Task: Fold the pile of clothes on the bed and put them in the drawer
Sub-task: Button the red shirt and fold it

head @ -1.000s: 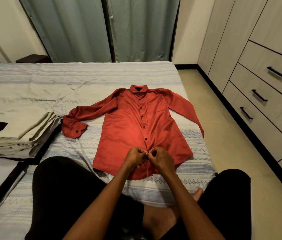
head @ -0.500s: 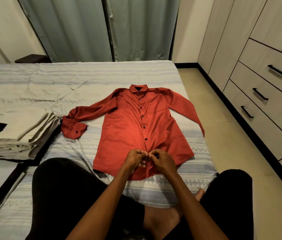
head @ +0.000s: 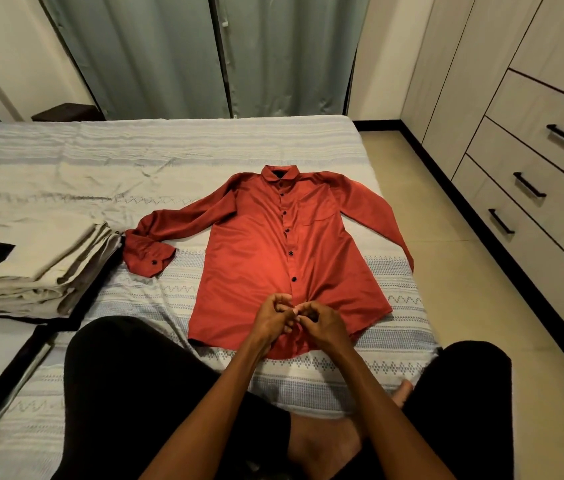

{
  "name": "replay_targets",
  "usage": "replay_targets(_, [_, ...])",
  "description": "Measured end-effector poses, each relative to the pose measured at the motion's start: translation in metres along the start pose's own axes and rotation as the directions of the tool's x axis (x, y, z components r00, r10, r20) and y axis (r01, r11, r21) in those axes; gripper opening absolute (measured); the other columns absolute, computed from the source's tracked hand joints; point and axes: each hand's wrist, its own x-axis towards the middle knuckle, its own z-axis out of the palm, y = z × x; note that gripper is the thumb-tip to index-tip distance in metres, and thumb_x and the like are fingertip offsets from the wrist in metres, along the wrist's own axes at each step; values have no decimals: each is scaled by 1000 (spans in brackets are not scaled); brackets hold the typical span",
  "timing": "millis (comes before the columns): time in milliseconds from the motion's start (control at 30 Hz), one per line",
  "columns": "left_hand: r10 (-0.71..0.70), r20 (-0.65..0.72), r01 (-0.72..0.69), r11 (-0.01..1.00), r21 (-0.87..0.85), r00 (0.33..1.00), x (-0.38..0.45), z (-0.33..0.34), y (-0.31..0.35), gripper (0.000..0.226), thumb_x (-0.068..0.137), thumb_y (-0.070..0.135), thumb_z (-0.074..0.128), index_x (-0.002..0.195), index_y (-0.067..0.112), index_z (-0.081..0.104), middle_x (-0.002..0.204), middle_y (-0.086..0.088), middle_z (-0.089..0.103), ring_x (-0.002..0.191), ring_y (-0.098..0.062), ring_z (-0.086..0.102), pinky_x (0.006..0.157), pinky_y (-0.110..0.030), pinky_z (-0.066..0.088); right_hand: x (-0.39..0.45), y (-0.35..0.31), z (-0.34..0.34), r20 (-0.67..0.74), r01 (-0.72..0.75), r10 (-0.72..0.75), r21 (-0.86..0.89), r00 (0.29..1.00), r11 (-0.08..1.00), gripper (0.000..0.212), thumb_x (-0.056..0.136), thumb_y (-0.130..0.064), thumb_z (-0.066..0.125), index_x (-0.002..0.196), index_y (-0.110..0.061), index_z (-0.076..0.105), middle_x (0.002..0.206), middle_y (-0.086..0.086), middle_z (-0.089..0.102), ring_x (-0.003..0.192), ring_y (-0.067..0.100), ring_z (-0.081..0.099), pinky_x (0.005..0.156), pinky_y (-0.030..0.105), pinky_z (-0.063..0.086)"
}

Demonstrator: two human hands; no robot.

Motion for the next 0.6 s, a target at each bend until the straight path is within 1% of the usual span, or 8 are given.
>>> replay_targets(100, [1, -17, -2, 1000, -19, 1000, 1, 0, -2, 29, 91, -12, 55, 110, 8, 47, 70, -5, 55, 52, -13, 53, 45, -21, 44, 0, -1, -4, -7, 22, -22, 17, 1000, 1000, 13, 87, -23, 75, 98, -29, 75, 89, -17, 74, 85, -3, 69, 77, 25, 55])
replay_targets(167, [16, -21, -16, 1000, -20, 1000, 1, -1, -4, 29, 91, -13, 54, 110, 7, 47, 71, -6, 54, 53, -13, 52, 44, -21, 44, 1, 0, -6, -7, 33, -33, 53, 999, 998, 13, 87, -24, 76, 97, -32, 75, 88, -19, 74, 87, -2, 69, 79, 27, 56])
replay_targets(300, [96, -25, -96, 995, 23, 995, 2, -5, -7, 27, 91, -11, 57, 105, 10, 47, 70, -3, 52, 50, -8, 53, 44, -20, 42, 5, 1, -7, 42, 10, -17, 167, 999, 986, 16, 91, -17, 73, 95, -33, 77, 93, -9, 77, 88, 9, 72, 83, 38, 59])
replay_targets(333, [123, -27, -122, 992, 40, 992, 2, -6, -8, 27, 91, -10, 59, 104, 10, 46, 70, -3, 52, 49, -8, 52, 44, -21, 42, 5, 0, -8, 44, 32, -39, 153, 998, 988, 18, 92, -16, 71, 98, -32, 77, 94, -9, 77, 87, 8, 72, 82, 36, 59])
replay_targets(400, [161, -28, -159, 985, 68, 987, 2, -8, -9, 27, 92, -8, 60, 103, 12, 47, 72, -5, 52, 50, -11, 51, 44, -21, 42, 6, -2, -12, 50, 125, -127, 42, 991, 991, 19, 94, -17, 69, 108, -25, 77, 95, -9, 77, 85, 4, 71, 80, 31, 58])
replay_targets(500, [197, -34, -193, 976, 102, 980, -1, -6, -10, 25, 94, -6, 58, 103, 15, 47, 77, -6, 50, 51, -8, 49, 45, -21, 42, 9, -5, -17, 107, 276, -261, -164, 959, 947, 25, 93, -23, 69, 117, -23, 75, 104, -3, 76, 89, 10, 71, 77, 31, 56])
replay_targets(533, [211, -35, -207, 973, 106, 977, -2, -6, -9, 25, 94, -5, 58, 104, 15, 47, 79, -7, 50, 53, -6, 49, 46, -21, 42, 10, -5, -19, 110, 286, -269, -196, 957, 938, 25, 93, -25, 68, 117, -24, 74, 106, -3, 76, 91, 12, 70, 77, 31, 56])
replay_targets(600, [257, -25, -251, 958, 142, 966, -3, -5, -6, 22, 95, -1, 58, 106, 16, 48, 84, -7, 50, 61, -7, 51, 52, -21, 45, 11, -7, -21, 80, 241, -230, -201, 970, 949, 21, 93, -31, 69, 113, -27, 75, 104, -7, 76, 89, 10, 71, 76, 32, 56])
